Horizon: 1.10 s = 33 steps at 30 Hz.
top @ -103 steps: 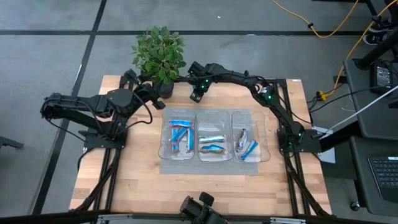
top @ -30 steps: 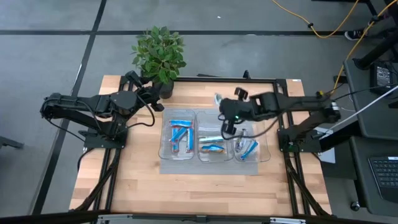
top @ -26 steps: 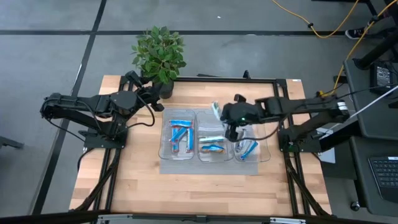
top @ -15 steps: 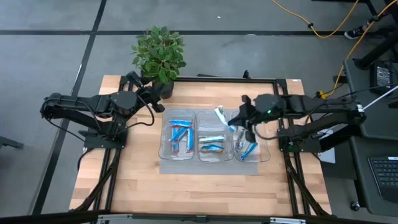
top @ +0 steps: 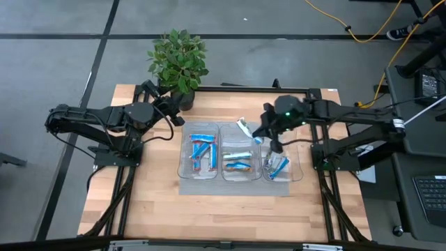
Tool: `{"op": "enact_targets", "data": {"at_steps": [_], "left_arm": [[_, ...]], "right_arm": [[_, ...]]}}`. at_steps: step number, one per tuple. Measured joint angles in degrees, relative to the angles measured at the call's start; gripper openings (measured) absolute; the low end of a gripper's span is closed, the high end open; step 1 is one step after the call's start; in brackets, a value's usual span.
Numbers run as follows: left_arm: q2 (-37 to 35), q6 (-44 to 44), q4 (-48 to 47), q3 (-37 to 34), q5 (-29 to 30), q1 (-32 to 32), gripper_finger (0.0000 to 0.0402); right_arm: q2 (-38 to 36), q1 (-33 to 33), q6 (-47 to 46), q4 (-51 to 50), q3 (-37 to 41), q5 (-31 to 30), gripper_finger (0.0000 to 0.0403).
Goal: Pick and place Granola Bars by type
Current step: Put the yellow granola bar into the middle transparent bin
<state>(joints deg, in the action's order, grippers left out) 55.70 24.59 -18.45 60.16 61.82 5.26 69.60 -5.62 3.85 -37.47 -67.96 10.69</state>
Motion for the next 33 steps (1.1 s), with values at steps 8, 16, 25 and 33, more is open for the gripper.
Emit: {"op": "enact_targets", "data": {"at_steps": [8, 16, 25, 33], "left_arm": [[0.0, -4.3, -2.5, 0.0, 0.0, 0.0, 0.0169], [0.0, -4.6, -3.3, 0.0, 0.0, 0.0, 0.0169], [0.0, -4.6, -3.3, 0.0, 0.0, 0.0, 0.0169], [0.0, -4.6, -4.5, 0.0, 0.0, 0.0, 0.0169]], "right_arm": [[7.8, -2.5, 1.5, 0.1, -0.1, 0.0, 0.0002], [15.9, -3.7, 2.5, 1.5, -0.1, 0.0, 0.0002], [23.1, -2.5, 4.6, 2.5, -0.1, 1.5, 0.0002], [28.7, -2.0, 8.1, 4.3, -0.1, 1.5, 0.0002]]}}
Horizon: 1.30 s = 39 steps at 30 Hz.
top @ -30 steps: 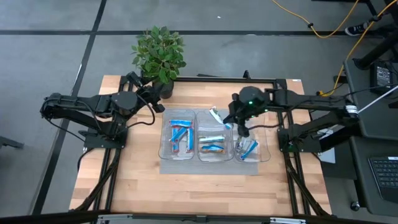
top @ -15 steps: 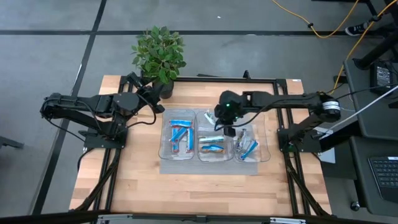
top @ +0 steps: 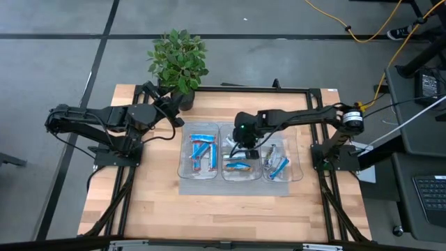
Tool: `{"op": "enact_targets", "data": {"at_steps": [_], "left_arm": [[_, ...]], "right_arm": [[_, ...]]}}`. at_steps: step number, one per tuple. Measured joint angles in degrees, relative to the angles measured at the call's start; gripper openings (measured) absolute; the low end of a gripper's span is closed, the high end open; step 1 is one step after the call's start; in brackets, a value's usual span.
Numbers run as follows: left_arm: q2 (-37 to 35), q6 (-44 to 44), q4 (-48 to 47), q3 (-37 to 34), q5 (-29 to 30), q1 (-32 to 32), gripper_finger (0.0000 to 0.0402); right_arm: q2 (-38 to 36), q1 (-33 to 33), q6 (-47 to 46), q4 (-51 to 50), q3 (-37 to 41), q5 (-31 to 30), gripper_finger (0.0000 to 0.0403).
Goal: Pick and place Granola Bars by type
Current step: Put the yellow granola bar into the middle transparent bin, then return to Home Position
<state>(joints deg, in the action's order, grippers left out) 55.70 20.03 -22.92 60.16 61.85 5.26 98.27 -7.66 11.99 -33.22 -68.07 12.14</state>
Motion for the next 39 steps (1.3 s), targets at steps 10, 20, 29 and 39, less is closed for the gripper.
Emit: {"op": "enact_targets", "data": {"at_steps": [10, 20, 29, 39], "left_arm": [[0.0, 0.0, -0.3, 0.0, 0.0, 0.0, 0.0169], [0.0, -0.1, -0.5, 0.0, 0.0, 0.0, 0.0169], [0.0, -2.3, -1.4, 0.0, -0.6, 0.0, 0.0169], [0.0, -2.3, -1.4, 0.0, -0.7, 0.0, 0.0169]], "right_arm": [[5.2, 0.0, 2.3, 1.2, 0.0, -0.2, 0.0002], [8.3, 0.0, 3.6, 2.6, 0.0, -1.4, 0.0002], [8.3, 0.0, 1.0, 2.5, 0.0, -1.7, 0.0032], [-2.2, 0.0, -5.1, 1.7, 0.0, -6.3, 0.0131]]}}
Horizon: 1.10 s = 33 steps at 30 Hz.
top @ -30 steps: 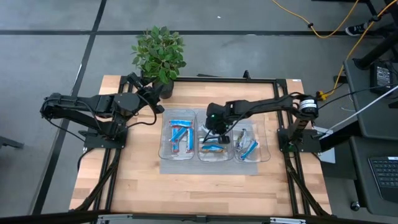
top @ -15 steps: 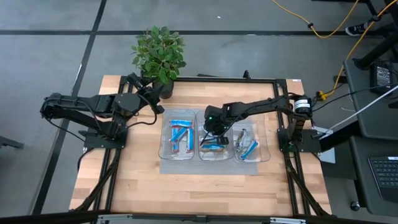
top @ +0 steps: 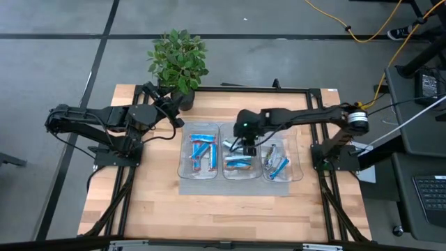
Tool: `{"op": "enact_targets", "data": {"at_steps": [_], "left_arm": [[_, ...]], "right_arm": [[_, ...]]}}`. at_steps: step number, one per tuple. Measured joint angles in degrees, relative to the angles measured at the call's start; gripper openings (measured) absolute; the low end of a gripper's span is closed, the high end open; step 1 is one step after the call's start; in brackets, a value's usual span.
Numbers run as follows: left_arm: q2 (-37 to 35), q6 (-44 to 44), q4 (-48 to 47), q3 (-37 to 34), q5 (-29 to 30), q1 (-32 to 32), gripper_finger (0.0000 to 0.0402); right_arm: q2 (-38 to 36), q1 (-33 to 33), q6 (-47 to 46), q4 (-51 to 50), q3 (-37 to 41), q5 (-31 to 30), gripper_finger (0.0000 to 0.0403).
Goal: Pick and place Granola Bars by type
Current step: Return to Home Position
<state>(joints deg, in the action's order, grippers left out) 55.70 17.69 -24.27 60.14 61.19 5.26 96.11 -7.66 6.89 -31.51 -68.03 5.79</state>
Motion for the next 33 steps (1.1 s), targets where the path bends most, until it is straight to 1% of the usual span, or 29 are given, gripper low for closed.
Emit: {"op": "enact_targets", "data": {"at_steps": [3, 5, 9, 10, 12, 16, 19, 23, 26, 29, 31, 33], "left_arm": [[0.0, 0.0, 0.0, 0.0, 0.0, 0.0, 0.0169], [0.0, 0.0, 0.0, 0.0, 0.0, 0.0, 0.0169], [-0.3, 1.2, -0.1, 0.0, 0.7, 0.0, 0.0169], [-0.6, 1.3, 0.0, 0.0, 1.2, 0.0, 0.0169], [-1.8, -0.3, 0.1, 0.0, 2.3, 0.9, 0.0169], [-6.4, -7.5, 0.1, 0.0, 3.6, 3.5, 0.0169], [-11.2, -12.0, -1.4, 0.0, 3.1, 6.7, 0.0169], [-17.4, -19.7, -10.1, 0.0, -3.7, 10.5, 0.0169], [-22.1, -29.4, -19.4, 0.0, -7.2, 12.5, 0.0169], [-26.4, -39.4, -27.9, -0.4, -9.0, 13.7, 0.0169], [-29.2, -43.2, -30.6, -2.6, -9.8, 14.4, 0.0169], [-32.2, -44.8, -28.6, -6.7, -10.0, 14.8, 0.0169]], "right_arm": [[-4.9, 0.0, -4.4, -2.6, 0.0, -3.5, 0.0155], [-8.7, 0.5, -6.9, -5.0, 0.0, -6.5, 0.0164], [-16.9, 2.9, -8.4, -9.0, 0.2, -13.9, 0.0167], [-19.3, 3.6, -8.4, -8.5, 0.7, -15.7, 0.0166], [-24.7, 4.5, -8.3, -7.0, 3.4, -17.3, 0.0161], [-38.0, 4.6, -12.3, -2.6, 11.9, -19.6, 0.0154], [-48.8, 5.7, -15.7, -1.8, 18.6, -21.9, 0.0151], [-61.0, 9.4, -18.2, -1.9, 24.8, -24.9, 0.0149], [-68.2, 12.4, -20.0, -3.0, 27.6, -29.4, 0.0148], [-74.0, 14.1, -20.1, -4.7, 29.8, -34.9, 0.0148], [-77.5, 14.7, -20.1, -5.2, 31.0, -38.2, 0.0148], [-80.6, 14.7, -20.0, -5.9, 32.4, -41.0, 0.0148]]}}
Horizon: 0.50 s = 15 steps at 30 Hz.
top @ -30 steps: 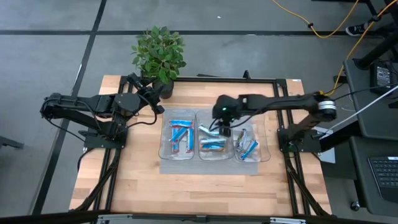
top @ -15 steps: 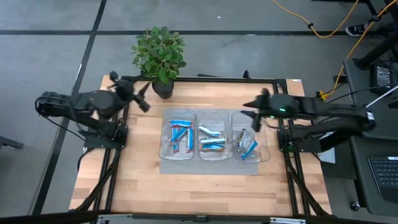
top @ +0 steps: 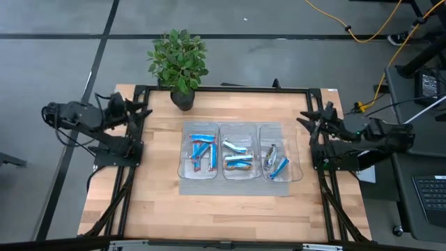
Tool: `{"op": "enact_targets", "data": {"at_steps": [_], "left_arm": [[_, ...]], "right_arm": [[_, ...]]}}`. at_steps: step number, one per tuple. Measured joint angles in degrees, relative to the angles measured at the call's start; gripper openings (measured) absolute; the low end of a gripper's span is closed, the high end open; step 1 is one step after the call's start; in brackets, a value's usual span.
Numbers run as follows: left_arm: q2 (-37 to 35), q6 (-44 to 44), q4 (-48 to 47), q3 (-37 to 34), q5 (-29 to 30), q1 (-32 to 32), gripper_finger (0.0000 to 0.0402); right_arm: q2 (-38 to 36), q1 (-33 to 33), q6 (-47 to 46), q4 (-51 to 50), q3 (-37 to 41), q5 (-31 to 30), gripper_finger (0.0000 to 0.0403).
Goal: Pick and place Granola Bars by type
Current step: Return to Home Position
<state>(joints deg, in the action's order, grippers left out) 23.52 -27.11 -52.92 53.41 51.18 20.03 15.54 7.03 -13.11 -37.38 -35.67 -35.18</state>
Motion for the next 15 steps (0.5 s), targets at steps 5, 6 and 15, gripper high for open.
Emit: {"op": "enact_targets", "data": {"at_steps": [5, 6, 15], "left_arm": [[-8.3, 2.6, 19.7, -15.6, -11.4, 0.8, 0.0169], [-10.0, 2.6, 24.5, -18.9, -15.8, 0.8, 0.0169], [-23.6, -5.3, 44.3, -38.9, -31.9, -2.5, 0.0168]], "right_arm": [[-4.7, 0.0, -0.2, 0.0, 2.0, -2.5, 0.0148], [-5.0, 0.0, -0.2, 0.3, 2.0, -2.7, 0.0148], [-5.1, 0.0, -0.1, 0.2, 2.1, -2.7, 0.0148]]}}
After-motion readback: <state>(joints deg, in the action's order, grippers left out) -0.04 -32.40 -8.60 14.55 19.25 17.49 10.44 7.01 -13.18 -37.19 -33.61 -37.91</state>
